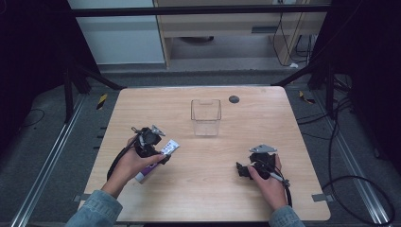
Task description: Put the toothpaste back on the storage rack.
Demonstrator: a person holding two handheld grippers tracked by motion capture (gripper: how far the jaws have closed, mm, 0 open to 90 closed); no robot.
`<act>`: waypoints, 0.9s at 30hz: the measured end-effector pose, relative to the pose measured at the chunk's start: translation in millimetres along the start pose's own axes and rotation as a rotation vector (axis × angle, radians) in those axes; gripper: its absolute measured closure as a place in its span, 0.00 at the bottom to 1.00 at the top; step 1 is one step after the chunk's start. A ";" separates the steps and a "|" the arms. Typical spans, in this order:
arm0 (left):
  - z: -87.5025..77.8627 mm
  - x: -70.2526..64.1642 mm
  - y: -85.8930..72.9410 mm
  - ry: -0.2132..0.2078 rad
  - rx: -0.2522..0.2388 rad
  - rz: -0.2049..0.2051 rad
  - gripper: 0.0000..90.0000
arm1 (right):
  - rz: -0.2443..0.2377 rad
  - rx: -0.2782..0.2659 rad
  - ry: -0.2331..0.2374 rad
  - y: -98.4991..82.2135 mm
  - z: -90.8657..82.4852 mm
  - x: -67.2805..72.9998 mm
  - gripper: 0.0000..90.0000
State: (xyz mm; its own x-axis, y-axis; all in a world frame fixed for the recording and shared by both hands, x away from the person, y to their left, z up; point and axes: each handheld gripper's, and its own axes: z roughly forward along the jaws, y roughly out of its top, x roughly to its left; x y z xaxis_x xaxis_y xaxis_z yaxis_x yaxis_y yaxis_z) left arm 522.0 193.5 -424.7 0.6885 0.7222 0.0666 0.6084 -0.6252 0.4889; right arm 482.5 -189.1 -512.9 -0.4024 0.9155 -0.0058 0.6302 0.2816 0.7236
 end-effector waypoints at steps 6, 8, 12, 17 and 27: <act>6.5 -3.8 6.5 -0.016 0.031 0.017 0.19 | 0.000 0.000 0.000 0.0 0.0 0.0 0.00; 7.4 -4.4 8.4 -0.019 0.032 0.018 0.21 | 0.000 0.000 0.000 0.0 0.0 0.0 0.00; 11.0 -4.8 10.6 -0.026 0.054 0.017 0.24 | -0.001 0.001 0.002 0.0 0.0 -0.2 0.00; 14.2 -6.2 10.5 -0.024 0.082 0.029 0.26 | -0.001 0.001 0.001 0.0 0.0 -0.2 0.00; 16.9 -5.8 12.4 -0.028 0.104 0.031 0.27 | -0.001 0.000 0.002 0.0 0.0 -0.2 0.00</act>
State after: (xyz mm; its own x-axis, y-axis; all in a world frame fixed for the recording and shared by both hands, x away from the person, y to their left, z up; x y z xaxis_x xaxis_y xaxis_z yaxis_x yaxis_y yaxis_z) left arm 532.2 176.5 -433.7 0.7172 0.6946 0.0556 0.6236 -0.6754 0.3936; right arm 482.6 -189.2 -512.9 -0.4042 0.9147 -0.0056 0.6300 0.2828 0.7232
